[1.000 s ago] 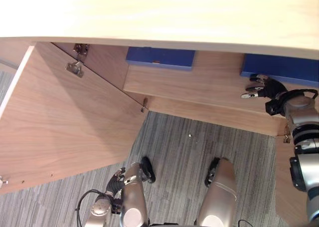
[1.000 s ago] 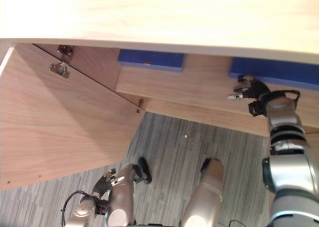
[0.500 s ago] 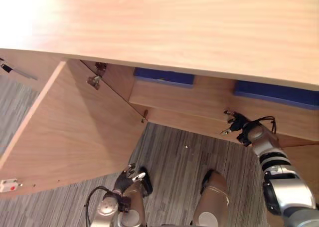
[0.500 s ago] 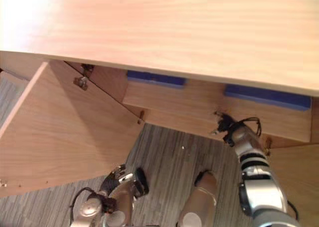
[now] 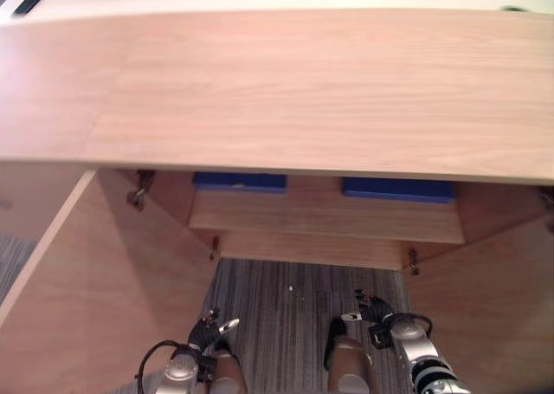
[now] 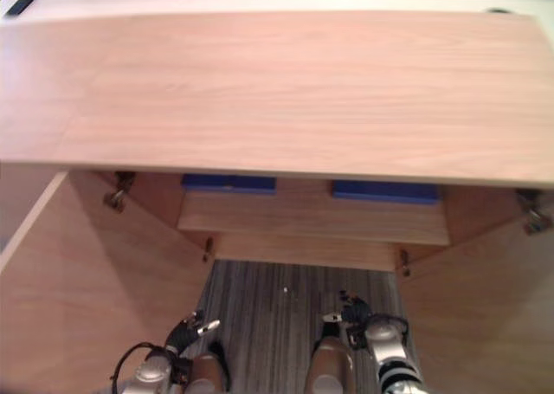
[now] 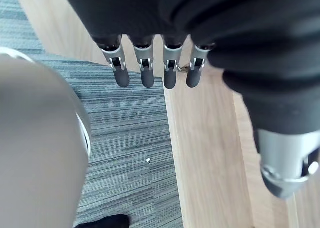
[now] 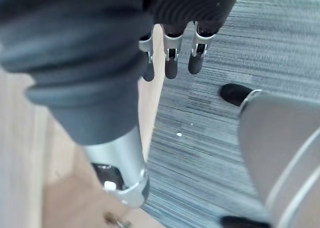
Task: Walk over to the cabinet, pick up the folder, carry it to the office cabinet, place the folder inside the office cabinet, then close the office cabinet door
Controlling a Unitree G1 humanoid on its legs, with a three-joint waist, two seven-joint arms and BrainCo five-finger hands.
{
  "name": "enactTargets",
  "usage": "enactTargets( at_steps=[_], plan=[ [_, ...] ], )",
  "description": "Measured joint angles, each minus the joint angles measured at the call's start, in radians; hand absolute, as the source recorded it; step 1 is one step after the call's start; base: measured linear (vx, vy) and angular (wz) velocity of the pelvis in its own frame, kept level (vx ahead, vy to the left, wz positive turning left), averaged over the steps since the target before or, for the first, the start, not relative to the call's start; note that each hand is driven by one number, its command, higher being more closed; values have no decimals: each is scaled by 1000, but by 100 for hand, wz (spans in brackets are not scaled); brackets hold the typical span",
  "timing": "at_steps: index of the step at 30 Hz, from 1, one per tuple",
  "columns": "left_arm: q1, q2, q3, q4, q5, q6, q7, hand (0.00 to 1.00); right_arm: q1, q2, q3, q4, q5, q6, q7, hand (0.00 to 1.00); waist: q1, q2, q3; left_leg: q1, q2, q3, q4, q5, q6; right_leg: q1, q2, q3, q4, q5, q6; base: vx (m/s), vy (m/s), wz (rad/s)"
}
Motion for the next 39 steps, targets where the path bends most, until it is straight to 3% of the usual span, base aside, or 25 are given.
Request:
enactTargets(
  at_steps=[1, 3, 6, 9, 12, 15, 16, 17, 18, 19, 22, 23, 24, 25, 26, 27, 28, 29, 30, 31, 32, 33, 34, 39],
  plan=[
    [-10, 1, 0, 23, 2, -2, 12, 0, 20, 19, -14, -28, 26, -9, -20, 0, -7, -8, -8, 19, -4, 4, -15, -9, -13, 3, 10, 25, -29, 22, 6, -44, 191, -108],
    [-22, 15, -1, 62, 32, -10, 41, 0, 111, 91, -33, -143, 84, -26, -63, 0, -34, -67, -52, 56, -24, 123, -21, -26, 4, 29, 14, 124, -173, 119, -5, -74, 248, -129],
    [-21, 29, -15, 110, 72, -20, 59, 0, 196, 138, -36, -231, 95, -40, -112, 0, -57, -99, -90, 131, -37, 258, -26, -55, 10, 35, 32, 243, -243, 191, -25, -41, 122, -141],
    [-31, 41, -22, 170, 82, -35, 82, 0, 253, 155, -45, -295, 102, -49, -165, 0, -100, -104, -100, 217, -72, 371, -67, -63, 17, 31, 45, 334, -256, 223, -30, -17, 91, -119],
    [-42, 41, -16, 229, 114, -39, 105, 0, 324, 176, -77, -371, 107, -55, -211, 0, -118, -107, -106, 292, -101, 467, -104, -71, 24, 26, 67, 401, -254, 237, -36, -24, 49, -100],
    [-40, 18, 21, 278, 139, -35, 115, 0, 397, 196, -88, -465, 113, -66, -240, 0, -133, -110, -111, 354, -104, 556, -111, -77, 15, 26, 96, 395, -235, 246, -56, -33, 18, -85],
    [-31, -3, 55, 278, 151, -33, 118, 0, 409, 219, -115, -493, 114, -66, -249, 0, -131, -106, -109, 379, -96, 601, -115, -78, 12, 22, 103, 329, -230, 215, -158, -32, 12, -90],
    [-30, -16, 70, 278, 153, -31, 118, 0, 409, 224, -123, -500, 115, -66, -256, 0, -131, -99, -107, 392, -89, 624, -120, -75, 11, 12, 97, 242, -210, 173, -231, -33, 50, -100],
    [-28, -39, 93, 280, 153, -24, 119, 0, 409, 227, -126, -515, 129, -68, -271, 0, -130, -76, -102, 413, -68, 665, -148, -55, 18, -12, 82, 92, -157, 78, -283, -26, 54, -84],
    [-37, -54, 102, 288, 153, -17, 120, 0, 416, 229, -129, -539, 130, -69, -286, 0, -131, -80, -103, 423, -57, 693, -159, -50, 8, -64, 53, 6, -1, 53, -246, -17, 49, -69],
    [-43, -71, 90, 295, 152, -15, 120, 0, 428, 232, -189, -586, 130, -83, -326, 0, -139, -82, -112, 433, -53, 697, -146, -54, -2, -68, -6, -87, 246, -12, -214, 41, -21, -17],
    [-47, -71, 96, 296, 151, -14, 120, 0, 412, 232, -207, -594, 130, -91, -344, 0, -136, -89, -122, 424, -59, 699, -124, -66, -11, -60, 0, -106, 210, -33, -188, 154, -45, -62],
    [-53, -65, 100, 323, 151, -7, 120, 0, 388, 231, -205, -589, 130, -91, -359, 0, -141, -72, -132, 407, -41, 673, -118, -61, 21, -45, 43, -93, 138, 8, -163, 160, -31, -82],
    [-58, -60, 98, 332, 151, -5, 120, 0, 380, 232, -205, -588, 130, -92, -363, 0, -141, -71, -132, 403, -38, 655, -126, -67, 40, -36, 59, -87, 100, 32, -167, 62, 30, -96],
    [-77, -48, 90, 332, 150, -3, 120, 0, 345, 233, -236, -587, 129, -93, -381, 0, -138, -73, -127, 388, -67, 584, -197, -65, 46, -15, 104, -65, -2, 98, -159, -26, 55, -88],
    [-79, -45, 89, 333, 149, -3, 120, 0, 332, 233, -256, -586, 129, -93, -387, 0, -132, -69, -129, 398, -60, 587, -216, -48, 30, -3, 124, -55, -47, 123, -157, -67, 51, -78],
    [-83, -45, 89, 336, 147, -2, 118, 0, 317, 236, -294, -591, 129, -95, -399, 0, -135, -71, -134, 392, -52, 603, -217, -36, 16, -4, 120, -76, -49, 95, -168, -37, -20, -30],
    [-89, -48, 88, 334, 141, -3, 118, 0, 315, 236, -347, -601, 128, -98, -414, 0, -138, -76, -130, 394, -53, 604, -214, -35, 14, -34, 84, -119, 71, 16, -187, 15, -30, 6],
    [-83, -54, 74, 335, 134, -3, 118, 0, 315, 232, -406, -608, 128, -105, -439, 0, -141, -77, -131, 407, -60, 599, -212, -33, 12, -40, 51, -132, 166, -29, -139, 63, -30, 1],
    [-65, -53, 73, 343, 133, -1, 118, 0, 314, 226, -431, -608, 128, -106, -451, 0, -139, -81, -140, 409, -66, 608, -209, -33, 10, -20, 57, -125, 131, -42, -99, 87, -20, -17],
    [-64, -53, 76, 357, 132, 1, 118, 0, 310, 222, -431, -608, 128, -105, -454, 0, -135, -67, -141, 404, -58, 616, -208, -29, 8, -14, 76, -121, 97, -24, -90, 76, -49, -43],
    [-65, -53, 92, 373, 131, 5, 118, 0, 303, 225, -427, -607, 128, -104, -457, 0, -130, -47, -145, 381, -34, 624, -201, -8, 11, 7, 109, -118, -1, 32, -101, 74, -74, -47],
    [-65, -46, 103, 373, 133, 6, 118, 0, 289, 231, -427, -606, 130, -104, -457, 0, -128, -50, -144, 373, -25, 627, -193, 18, 13, 30, 131, -110, -79, 73, -111, 55, -59, -42],
    [-66, -46, 139, 365, 133, 5, 118, 0, 248, 201, -486, -608, 131, -107, -456, 0, -115, -56, -145, 388, -12, 617, -164, 87, 12, 128, 152, -95, -213, 119, -126, 22, -66, -8]
  ],
)
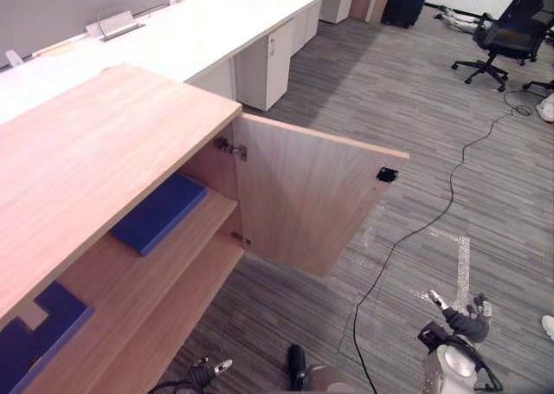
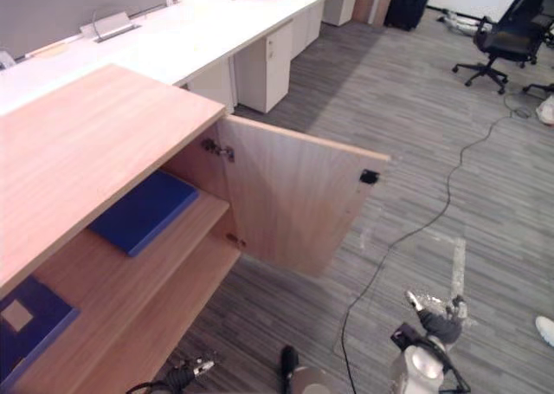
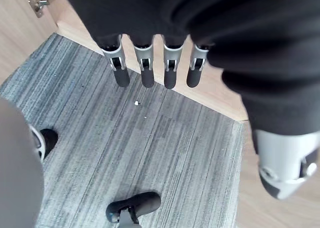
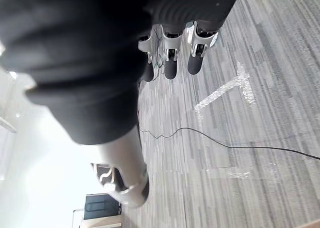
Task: Walk over to the cabinet, pick up the folder, carry it to the office cabinet, place the folder inside the office cabinet, then close the office cabinet door
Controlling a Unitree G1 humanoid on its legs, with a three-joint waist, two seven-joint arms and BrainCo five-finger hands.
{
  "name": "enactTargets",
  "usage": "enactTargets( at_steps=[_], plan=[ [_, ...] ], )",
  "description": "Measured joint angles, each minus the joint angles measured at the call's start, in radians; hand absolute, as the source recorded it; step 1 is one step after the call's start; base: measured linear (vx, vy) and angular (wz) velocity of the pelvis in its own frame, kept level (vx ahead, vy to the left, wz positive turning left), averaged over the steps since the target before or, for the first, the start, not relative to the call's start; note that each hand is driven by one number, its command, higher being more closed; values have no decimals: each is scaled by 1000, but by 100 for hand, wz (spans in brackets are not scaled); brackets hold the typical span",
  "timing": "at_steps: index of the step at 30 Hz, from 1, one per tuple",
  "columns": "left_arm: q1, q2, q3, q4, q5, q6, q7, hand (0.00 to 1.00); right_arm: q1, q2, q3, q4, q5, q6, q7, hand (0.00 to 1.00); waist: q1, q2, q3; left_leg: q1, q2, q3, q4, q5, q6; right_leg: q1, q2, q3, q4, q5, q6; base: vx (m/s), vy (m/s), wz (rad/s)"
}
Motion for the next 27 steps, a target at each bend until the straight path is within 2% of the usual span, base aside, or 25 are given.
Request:
enactTargets(
  at_steps=[1, 5, 10, 14, 16, 17, 19, 22, 27],
  plan=[
    [1, 3, 6, 0, 0, 0, 0, 0, -3, -13, -17, 0, 0, 0, 0, 0, 12, 0, 0, 2, 8, -2, 3, 1, 1, 22, 8, 0, -35, 13, -1, 15, -75, 5],
    [3, 24, 19, -1, -1, 0, 0, 0, -59, -68, -59, 4, 23, -7, 3, 0, 20, -3, -1, 2, 11, -30, -23, 1, 1, 53, 23, -11, -112, 47, -5, -8, -39, 8],
    [3, 60, 12, -15, -5, -3, -3, 0, -179, -247, -68, 136, 66, -22, 13, 0, 32, -2, -1, -6, 9, -81, -41, 0, -1, 72, 12, -55, -135, 60, -4, -49, 2, 28],
    [3, 95, -6, -45, -37, -10, -13, 0, -313, -400, -90, 309, 123, -39, 30, 0, 38, 9, 7, -40, 8, -147, -37, 0, -1, 74, -11, -112, -140, 56, -3, -57, 3, 43],
    [8, 104, -8, -51, -57, -13, -20, 0, -384, -472, -85, 380, 149, -41, 48, 0, 46, 26, 22, -47, 10, -168, -29, -3, -3, 83, -17, -131, -141, 56, -4, -50, 13, 29],
    [10, 105, -8, -51, -61, -13, -21, 0, -394, -482, -81, 391, 156, -42, 49, 0, 46, 29, 24, -48, 10, -169, -28, -4, -3, 84, -18, -133, -141, 56, -4, -45, 20, 21],
    [25, 108, -10, -52, -69, -14, -24, 0, -462, -552, -33, 474, 174, -46, 69, 0, 49, 54, 40, -50, 10, -179, -14, -6, -2, 94, -24, -141, -141, 55, -4, -40, 20, 13],
    [33, 108, -33, -52, -74, -16, -25, 0, -517, -610, 23, 544, 197, -47, 89, 0, 57, 87, 61, -64, 10, -216, 10, -6, -2, 105, -36, -160, -141, 55, -3, -24, 6, 19],
    [36, 105, -52, -57, -99, -24, -35, 0, -607, -670, 108, 673, 204, -45, 134, 0, 59, 125, 82, -86, 10, -253, 22, -5, -1, 108, -46, -192, -141, 55, -3, -9, 9, 20]
  ],
)
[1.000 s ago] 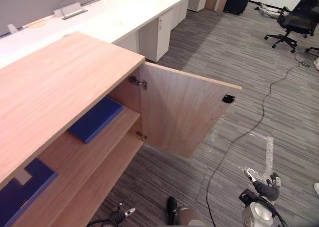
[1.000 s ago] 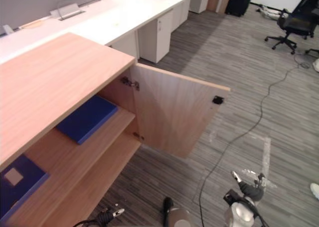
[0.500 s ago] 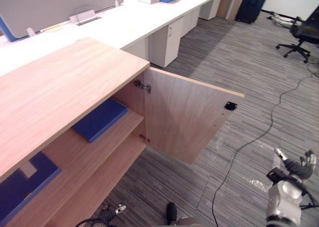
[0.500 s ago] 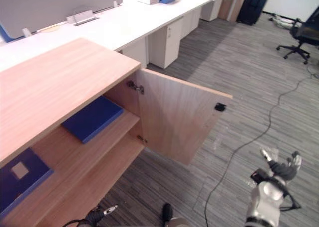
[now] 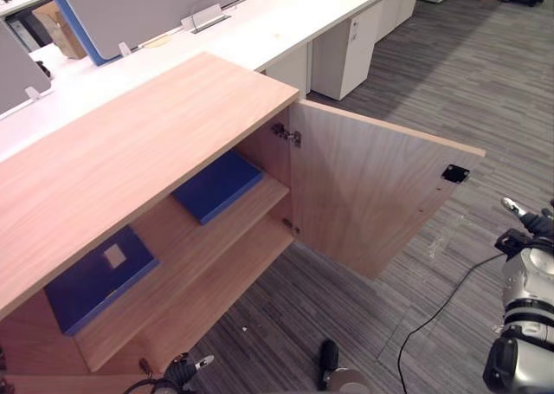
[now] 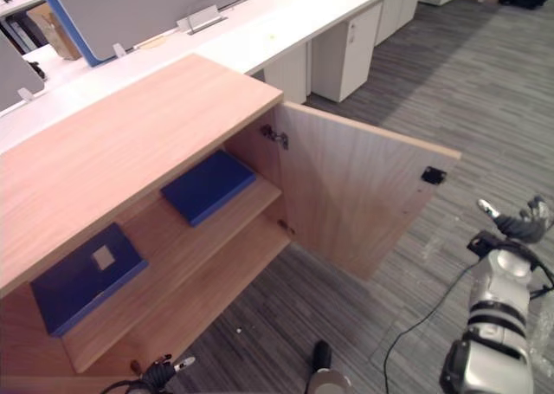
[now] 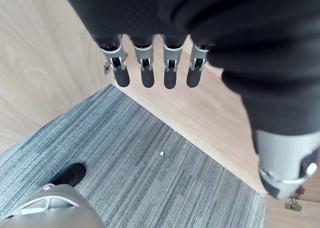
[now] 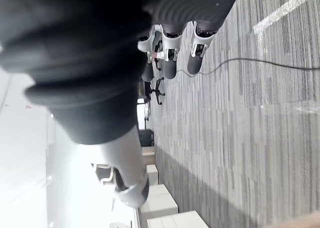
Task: Walk over to the cabinet, pick up the folder, carry it to the office cabinet, place the folder inside the office cabinet, then close the office cabinet door
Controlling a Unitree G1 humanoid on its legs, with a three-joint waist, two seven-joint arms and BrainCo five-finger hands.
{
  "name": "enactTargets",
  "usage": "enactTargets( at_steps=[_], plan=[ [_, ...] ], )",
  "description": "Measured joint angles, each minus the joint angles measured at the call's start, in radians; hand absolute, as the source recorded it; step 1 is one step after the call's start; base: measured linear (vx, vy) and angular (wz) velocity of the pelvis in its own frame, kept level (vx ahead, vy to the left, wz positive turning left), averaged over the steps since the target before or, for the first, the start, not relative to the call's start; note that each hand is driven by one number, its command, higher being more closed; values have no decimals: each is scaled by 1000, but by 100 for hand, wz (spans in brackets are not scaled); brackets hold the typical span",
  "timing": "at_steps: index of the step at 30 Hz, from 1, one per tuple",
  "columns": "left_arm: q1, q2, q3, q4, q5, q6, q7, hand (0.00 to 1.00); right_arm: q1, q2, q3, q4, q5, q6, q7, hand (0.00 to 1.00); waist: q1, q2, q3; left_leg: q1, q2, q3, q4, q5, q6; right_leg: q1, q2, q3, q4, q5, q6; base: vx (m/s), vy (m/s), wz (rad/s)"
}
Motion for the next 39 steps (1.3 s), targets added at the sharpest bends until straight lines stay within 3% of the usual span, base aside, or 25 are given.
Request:
enactTargets(
  at_steps=[5, 16, 26, 30, 31, 32, 33, 34, 35, 36, 37, 38, 39],
  plan=[
    [9, -1, -37, -16, -13, -5, -19, 0, -94, -35, 86, 77, 37, 7, 50, 0, 8, 28, 18, -2, -2, -20, -5, 1, 0, 11, -5, -20, 0, 0, 0, 3, 19, 15],
    [33, -1, -90, -87, -12, -13, -62, 0, -189, -93, 429, 54, 31, 28, 175, 0, 6, 35, 22, -12, -15, -25, -19, 34, 3, 6, -20, -35, -1, 2, 1, 20, 21, 3],
    [28, 2, -109, -133, 23, -33, -89, 0, -99, -134, 603, -166, 32, 25, 277, 0, -13, 32, 25, -14, 15, -21, 8, 52, -6, -2, 10, -21, -2, 0, -1, 27, -15, -13],
    [27, 3, -107, -133, 44, -36, -95, 0, 20, -166, 687, -374, 34, 15, 303, 0, -21, 25, 25, -14, 23, -13, -6, 53, -5, -23, 29, -13, -2, -1, 0, -21, -27, -19],
    [27, 3, -106, -132, 56, -36, -95, 0, 53, -183, 720, -447, 34, 12, 316, 0, -20, 26, 20, -15, 23, -1, -22, 56, 4, -37, 36, 0, -2, -14, 14, -41, -34, -51],
    [40, -7, -102, -134, 77, -37, -96, 0, 88, -219, 779, -546, 34, 0, 336, 0, -12, 75, -1, -26, 74, -2, -50, 26, 40, -114, 59, 0, 159, -64, -58, -52, -30, -70],
    [36, 6, -77, -149, 90, -43, -96, 0, 108, -241, 850, -651, 33, -25, 383, 0, -8, 36, 5, -18, 59, 6, -36, -28, -43, -225, 9, 45, 455, -247, -52, -27, -40, -61],
    [24, 5, -62, -135, 99, -37, -95, 0, 114, -244, 895, -690, 32, -37, 408, 0, -9, 23, 20, -11, 61, 1, -19, -36, -40, -228, 7, 50, 490, -266, -53, -26, -129, -25],
    [16, 0, -77, -110, 117, -32, -98, 0, 148, -234, 985, -763, 40, -50, 432, 0, -16, 22, 1, -23, 79, -16, -16, -48, -10, -193, 33, 22, 414, -266, -46, 6, -181, -12],
    [29, -6, -99, -113, 126, -36, -100, 0, 162, -214, 1069, -822, 41, -50, 496, 0, 9, 62, -43, -51, 102, -21, -45, -46, 50, -189, 57, -15, 385, -274, -30, 7, -215, -6],
    [21, -6, -93, -133, 136, -42, -103, 0, 157, -207, 1124, -880, 43, -53, 543, 0, 21, 35, -40, -53, 98, -16, -27, -43, 44, -223, 17, 28, 566, -310, -82, 46, -114, 6],
    [17, -1, -90, -141, 145, -44, -105, 0, 158, -186, 1159, -908, 44, -55, 588, 0, 15, 3, -43, -51, 79, -25, -18, -24, 30, -173, -12, 68, 536, -360, -21, 64, -189, 51],
    [1, -23, -96, -127, 154, -35, -107, 0, 148, -157, 1263, -924, 39, -44, 684, 0, 20, 33, -41, -54, 106, -66, -8, -5, 5, -122, 18, 43, 472, -350, -12, 73, -188, 80]
  ],
)
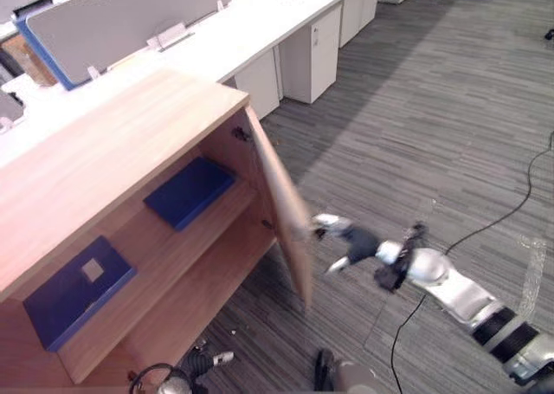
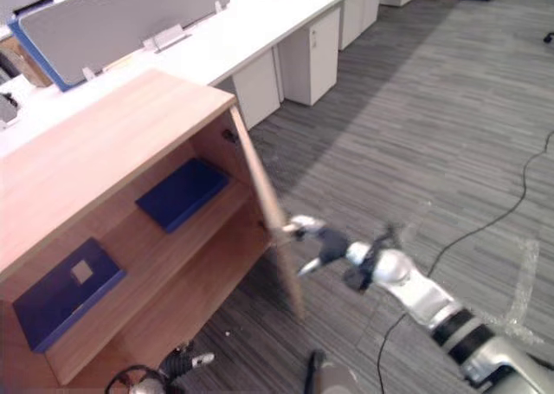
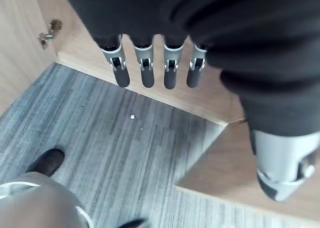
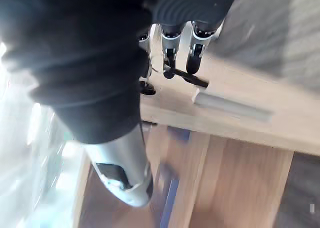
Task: Walk over to the cabinet, pick up the folder, carry it to the office cabinet, place the folder inside the office cabinet, then close the office cabinet door
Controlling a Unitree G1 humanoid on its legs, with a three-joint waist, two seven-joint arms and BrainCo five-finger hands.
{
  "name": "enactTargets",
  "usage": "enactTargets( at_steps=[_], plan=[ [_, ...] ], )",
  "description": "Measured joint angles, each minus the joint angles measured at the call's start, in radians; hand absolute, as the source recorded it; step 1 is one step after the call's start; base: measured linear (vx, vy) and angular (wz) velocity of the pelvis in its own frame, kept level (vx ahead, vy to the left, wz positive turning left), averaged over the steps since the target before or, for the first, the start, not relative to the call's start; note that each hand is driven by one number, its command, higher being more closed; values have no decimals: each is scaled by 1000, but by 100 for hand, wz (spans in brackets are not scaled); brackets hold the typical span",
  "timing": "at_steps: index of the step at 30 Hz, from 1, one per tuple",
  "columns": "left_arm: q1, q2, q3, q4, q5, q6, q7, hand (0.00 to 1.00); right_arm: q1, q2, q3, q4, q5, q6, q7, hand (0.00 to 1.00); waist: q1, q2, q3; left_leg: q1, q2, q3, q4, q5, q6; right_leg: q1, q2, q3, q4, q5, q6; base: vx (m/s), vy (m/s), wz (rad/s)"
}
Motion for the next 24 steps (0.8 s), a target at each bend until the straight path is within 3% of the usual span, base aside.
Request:
enactTargets(
  at_steps=[1, 3, 6, 12, 17, 20, 24],
  plan=[
    [-1, -6, -10, -7, 7, -3, -1, 0, 13, 25, 122, -2, -11, 22, 81, 0, 13, 0, -3, -15, -2, -10, -3, 24, 7, 26, 4, -25, -42, 18, -8, 47, -202, 68],
    [-3, -6, -6, -17, 8, -4, -1, 0, 77, 65, 246, 5, -36, 61, 165, 0, 39, 2, -5, -32, -9, -10, -32, 51, 0, 21, 5, -48, -59, 26, -14, 39, -61, 39],
    [17, -7, -2, -13, 11, 10, -3, 0, 113, 106, 272, 20, -53, 93, 206, 0, 38, 3, -3, -36, -14, -5, -45, 75, -15, 33, 11, -50, -114, 62, -12, 81, 31, 2],
    [5, -6, -2, -14, 11, 10, -6, 0, 93, 191, 219, 38, -87, 91, 189, 0, 35, -23, -20, -53, -19, -6, 24, 76, -14, 133, 19, -66, -280, 150, 9, 78, 63, 4],
    [10, -5, 4, -10, 11, 11, -5, 0, 129, 270, 214, 121, -100, 81, 171, 0, 43, -42, -27, -63, -21, -11, 46, 76, -14, 196, 29, -91, -372, 188, 12, 29, 27, 19],
    [19, -4, 21, 2, 10, 15, -5, 0, 207, 341, 133, 237, -177, 64, 141, 0, 44, -54, -23, -65, -15, -10, 56, 76, -15, 214, 37, -98, -396, 201, 8, 9, 10, 8],
    [26, -5, 33, 18, 10, 18, -1, 0, 279, 448, -54, 503, -348, 38, 27, 0, 43, -60, -22, -66, -10, -8, 54, 70, -20, 228, 52, -96, -446, 237, 2, -12, 9, 0]
  ],
)
